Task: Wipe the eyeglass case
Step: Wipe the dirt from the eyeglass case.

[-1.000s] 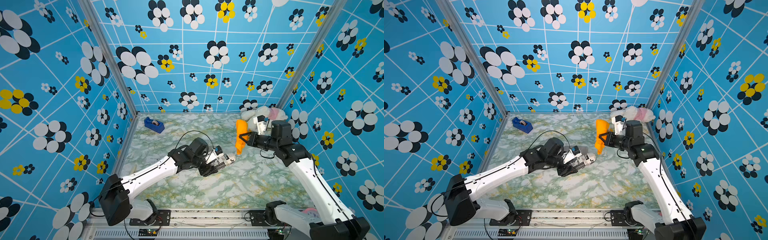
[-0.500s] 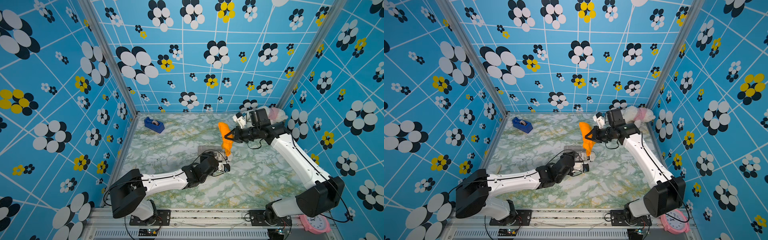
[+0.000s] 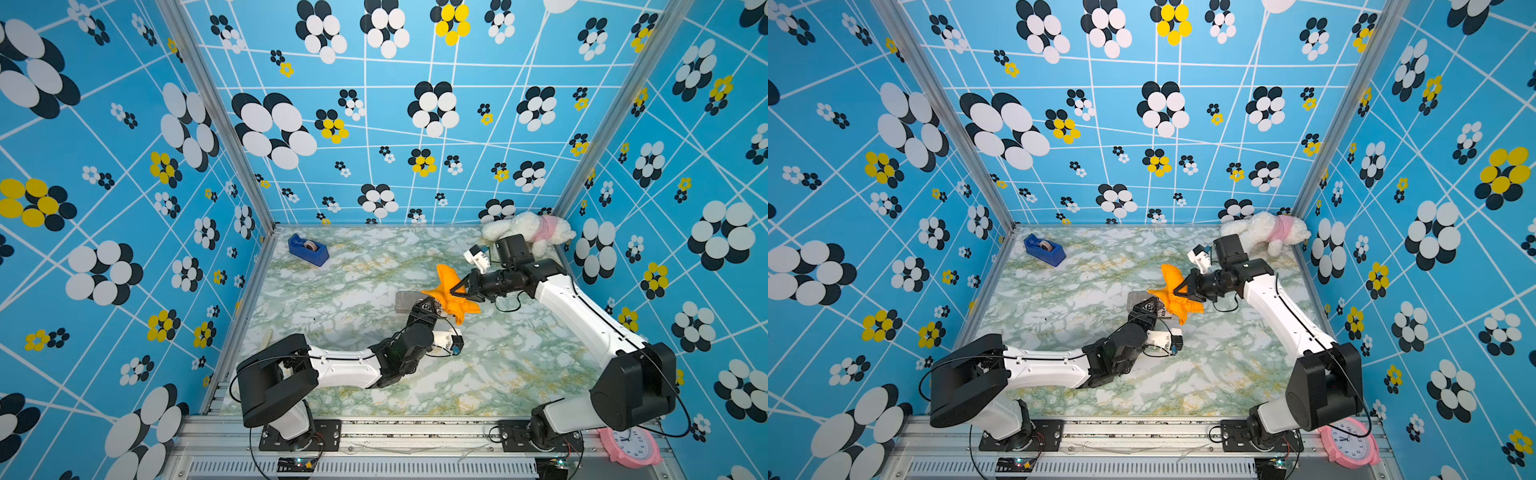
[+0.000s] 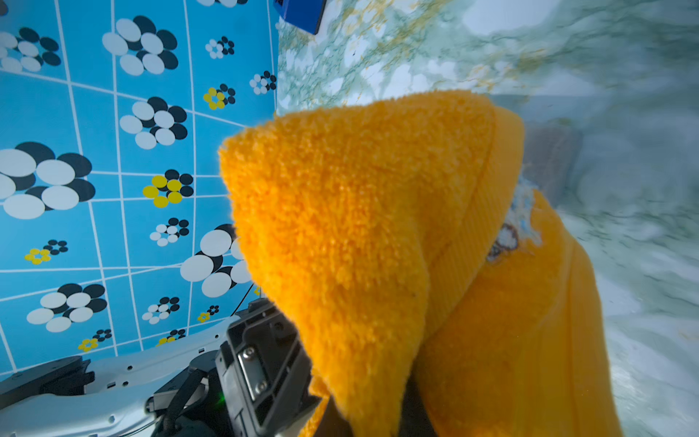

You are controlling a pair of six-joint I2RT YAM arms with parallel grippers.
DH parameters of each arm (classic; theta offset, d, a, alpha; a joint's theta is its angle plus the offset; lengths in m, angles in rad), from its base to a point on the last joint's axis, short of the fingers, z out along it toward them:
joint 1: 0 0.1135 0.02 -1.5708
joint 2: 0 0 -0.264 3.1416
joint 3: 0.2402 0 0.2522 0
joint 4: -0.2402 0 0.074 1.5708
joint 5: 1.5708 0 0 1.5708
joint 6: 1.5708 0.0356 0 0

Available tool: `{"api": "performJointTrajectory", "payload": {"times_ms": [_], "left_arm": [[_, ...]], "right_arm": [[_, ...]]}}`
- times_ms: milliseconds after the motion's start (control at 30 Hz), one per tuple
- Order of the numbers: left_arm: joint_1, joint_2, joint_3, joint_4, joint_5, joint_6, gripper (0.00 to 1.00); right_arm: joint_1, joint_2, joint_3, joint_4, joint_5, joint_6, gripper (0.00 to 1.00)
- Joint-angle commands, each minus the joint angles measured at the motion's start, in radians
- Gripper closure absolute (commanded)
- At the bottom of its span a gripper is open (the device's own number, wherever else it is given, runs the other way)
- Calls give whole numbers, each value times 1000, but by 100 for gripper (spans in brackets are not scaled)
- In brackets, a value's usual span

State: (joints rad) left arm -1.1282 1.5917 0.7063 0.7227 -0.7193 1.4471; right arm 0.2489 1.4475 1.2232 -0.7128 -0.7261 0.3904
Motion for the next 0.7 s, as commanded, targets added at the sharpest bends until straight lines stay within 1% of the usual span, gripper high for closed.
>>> {"api": "performJointTrajectory", "payload": {"times_ms": [0, 167, 233, 267, 300, 433, 567, 667], "left_arm": [[5, -23, 22, 308, -81, 24, 89], [-1, -37, 24, 329, -86, 50, 90], [-4, -49, 28, 287, -69, 44, 89], [-6, -53, 33, 261, -59, 38, 89], [-9, -56, 37, 249, -49, 32, 89], [-10, -30, 59, 230, -30, 39, 88], [-10, 8, 56, 291, -26, 69, 88], [-10, 17, 69, 292, -18, 69, 88]], "right_arm": [[-36, -30, -49, -128, 34, -61, 100], [-109, -63, -62, -176, 82, -105, 100], [-112, -62, -38, -191, 87, -115, 100], [-107, -59, -28, -183, 69, -108, 100], [-90, -50, -9, -179, 53, -100, 100], [6, -6, 90, -215, 56, -109, 100], [67, 21, 150, -234, 24, -106, 100], [124, 50, 172, -245, 8, -113, 100]]}}
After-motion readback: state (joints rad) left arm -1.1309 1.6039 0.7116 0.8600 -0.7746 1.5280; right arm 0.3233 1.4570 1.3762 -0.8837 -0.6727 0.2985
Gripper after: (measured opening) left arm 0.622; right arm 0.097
